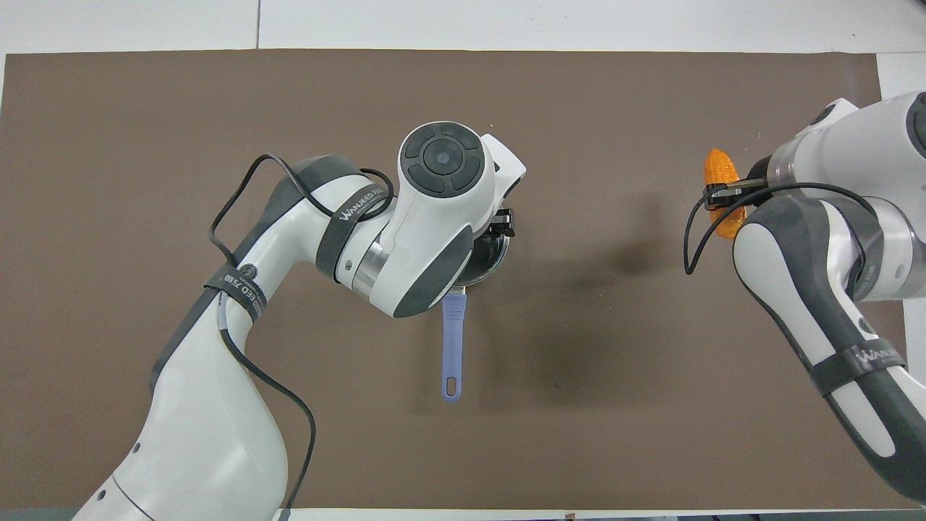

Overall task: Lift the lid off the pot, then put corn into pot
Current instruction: 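Lift the lid with the left gripper while the right gripper lifts the corn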

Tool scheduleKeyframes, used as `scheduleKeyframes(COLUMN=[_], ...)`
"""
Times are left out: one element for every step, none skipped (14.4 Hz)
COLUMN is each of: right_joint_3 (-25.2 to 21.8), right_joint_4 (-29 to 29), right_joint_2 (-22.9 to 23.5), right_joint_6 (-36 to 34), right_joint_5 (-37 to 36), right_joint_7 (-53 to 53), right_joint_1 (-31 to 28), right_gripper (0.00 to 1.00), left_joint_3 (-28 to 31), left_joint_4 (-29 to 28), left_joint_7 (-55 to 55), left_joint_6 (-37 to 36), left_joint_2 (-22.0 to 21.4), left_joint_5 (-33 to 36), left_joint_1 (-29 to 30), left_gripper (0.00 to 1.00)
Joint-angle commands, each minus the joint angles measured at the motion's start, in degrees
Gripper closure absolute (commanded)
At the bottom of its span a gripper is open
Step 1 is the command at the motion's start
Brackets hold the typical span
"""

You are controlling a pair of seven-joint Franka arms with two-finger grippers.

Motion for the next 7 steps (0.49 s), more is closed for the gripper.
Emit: scheduleKeyframes(right_joint_3=[0.2, 0.2, 0.2, 0.2, 0.2, 0.2, 0.2], right_joint_4=[1.1, 1.7, 2.6, 3.7, 5.0, 6.4, 7.7], right_joint_2=[0.0, 0.2, 0.4, 0.7, 1.0, 1.5, 1.6], right_joint_6=[-0.8, -1.2, -1.6, -2.2, -2.9, -4.2, -5.6], right_joint_5=[0.8, 0.8, 0.8, 1.0, 2.2, 4.9, 8.0], right_joint_7=[-0.8, 0.0, 0.8, 1.7, 2.7, 3.2, 3.3], right_joint_1=[0.9, 1.4, 1.7, 2.6, 3.1, 3.2, 3.2], right_gripper=[1.00, 1.00, 1.00, 1.00, 1.00, 1.00, 1.00], left_joint_3=[0.8, 0.8, 0.8, 0.8, 0.8, 0.8, 0.7], left_joint_4=[-2.2, -2.4, -2.4, -2.4, -2.3, -2.3, -2.3], left_joint_7=[0.5, 0.5, 0.5, 0.6, 0.6, 0.6, 0.6], left_joint_6=[0.4, 0.3, 0.3, 0.0, -0.2, -0.2, -0.3], left_joint_2=[-0.8, -1.0, -1.0, -1.0, -1.0, -1.1, -1.2], left_joint_5=[0.7, 0.7, 0.7, 0.6, 0.6, 0.6, 0.5], left_joint_1=[-0.8, -0.8, -0.7, -0.6, -0.5, -0.4, -0.4], left_gripper=[0.05, 0.15, 0.25, 0.31, 0.35, 0.39, 0.43])
